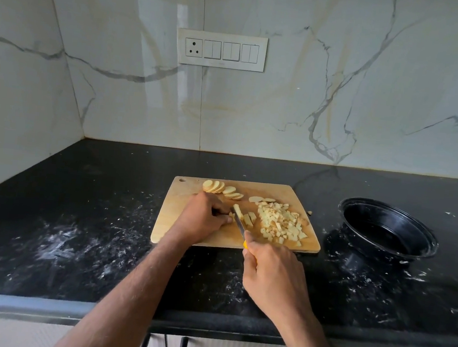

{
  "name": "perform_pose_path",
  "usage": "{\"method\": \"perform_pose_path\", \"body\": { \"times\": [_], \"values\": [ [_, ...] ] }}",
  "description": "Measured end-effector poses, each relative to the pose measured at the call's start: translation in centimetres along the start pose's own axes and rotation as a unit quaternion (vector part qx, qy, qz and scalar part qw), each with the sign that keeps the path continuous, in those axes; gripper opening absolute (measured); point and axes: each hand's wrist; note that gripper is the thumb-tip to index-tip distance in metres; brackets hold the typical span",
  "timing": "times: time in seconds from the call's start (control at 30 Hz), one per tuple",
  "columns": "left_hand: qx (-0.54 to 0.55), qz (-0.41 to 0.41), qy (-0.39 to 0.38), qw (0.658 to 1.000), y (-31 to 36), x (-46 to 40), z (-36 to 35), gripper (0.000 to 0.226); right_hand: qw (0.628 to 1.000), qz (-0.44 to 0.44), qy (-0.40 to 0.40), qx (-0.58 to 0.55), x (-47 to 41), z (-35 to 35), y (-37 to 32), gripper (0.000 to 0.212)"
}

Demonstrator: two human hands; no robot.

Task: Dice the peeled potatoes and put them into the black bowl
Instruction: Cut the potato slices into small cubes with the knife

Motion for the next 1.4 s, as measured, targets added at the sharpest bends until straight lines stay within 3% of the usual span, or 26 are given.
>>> {"method": "perform_pose_path", "body": {
  "times": [0.43, 0.83, 1.0, 1.13, 1.23, 1.4],
  "values": [
    [0.003, 0.006, -0.010, 1.000, -0.4, -0.4, -0.3, 0.003, 0.998, -0.006, -0.054, -0.017, -1.4, 0.1, 0.4, 0.030],
    [-0.029, -0.002, 0.018, 0.999, 0.1, 0.3, -0.8, 0.006, 0.997, 0.012, -0.034, 0.073, -1.6, -0.5, -0.2, 0.033],
    [-0.051, -0.010, 0.023, 0.998, 0.2, 0.3, -0.7, 0.009, 0.997, 0.010, -0.072, 0.029, -0.6, 0.4, 0.5, 0.026],
    [-0.046, -0.002, 0.025, 0.999, 0.3, 0.1, -0.7, 0.014, 0.987, -0.036, -0.097, -0.123, -0.4, 1.4, 3.1, 0.021],
    [-0.039, 0.008, 0.016, 0.999, 0.3, 0.0, -0.8, 0.018, 0.964, -0.095, -0.044, -0.245, -0.3, 1.5, 4.8, 0.028],
    [0.003, 0.034, 0.023, 0.999, -0.4, -0.2, -0.7, 0.018, 0.976, -0.071, 0.027, -0.202, -0.2, 0.6, 3.2, 0.031]
  ]
}}
Point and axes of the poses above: each hand's wrist, its own x-axis away from the middle knuckle, its own z-axis out of the back of the hand, y = z × x, and after that the axes turned 3 degrees about y, right-handed
